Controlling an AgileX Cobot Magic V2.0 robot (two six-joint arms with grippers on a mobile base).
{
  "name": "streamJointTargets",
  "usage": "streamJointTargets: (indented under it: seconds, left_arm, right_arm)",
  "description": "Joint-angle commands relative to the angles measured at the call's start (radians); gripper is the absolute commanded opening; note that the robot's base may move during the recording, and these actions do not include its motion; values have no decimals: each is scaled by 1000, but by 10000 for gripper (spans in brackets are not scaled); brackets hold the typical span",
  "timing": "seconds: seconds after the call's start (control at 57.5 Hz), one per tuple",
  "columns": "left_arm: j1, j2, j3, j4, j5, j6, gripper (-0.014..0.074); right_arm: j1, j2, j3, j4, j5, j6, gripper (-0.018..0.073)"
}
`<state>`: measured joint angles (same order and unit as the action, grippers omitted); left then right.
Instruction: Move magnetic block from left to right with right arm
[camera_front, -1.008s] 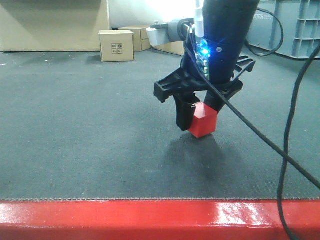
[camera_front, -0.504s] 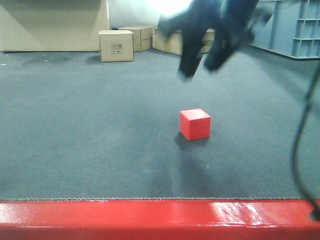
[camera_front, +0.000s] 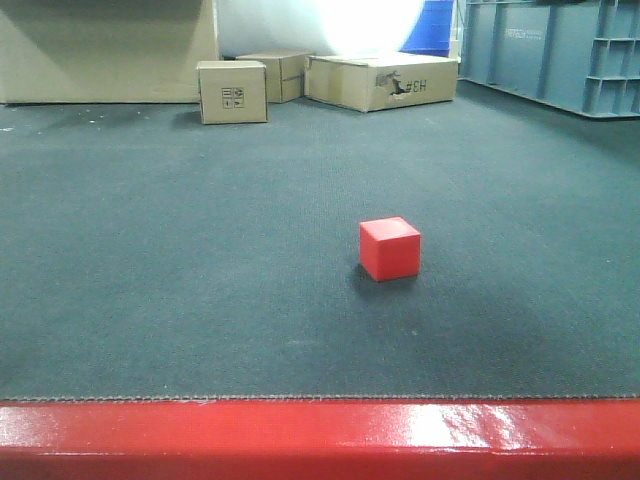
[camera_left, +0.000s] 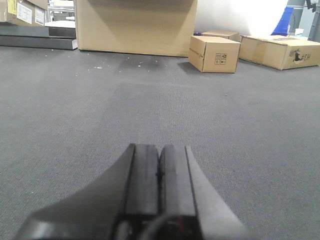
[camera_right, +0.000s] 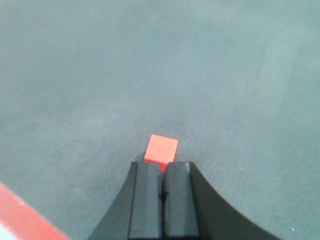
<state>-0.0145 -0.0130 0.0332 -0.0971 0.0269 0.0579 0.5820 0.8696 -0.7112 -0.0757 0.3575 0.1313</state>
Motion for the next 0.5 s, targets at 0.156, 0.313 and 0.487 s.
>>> streamJointTargets:
  seconds: [0.156,0.313,0.487]
  left_arm:
    - [2,-10,8,-5,-84,-6,-126]
    - [2,-10,8,-5,-84,-6,-126]
    - [2,-10,8,-5,-84,-6,-126]
  right_arm:
    - [-1,-229,147,-3,-131,-3,58]
    - [-1,-266,182,-3,-123,-3,58]
    - [-1,-265,188,-12,-125,-3,58]
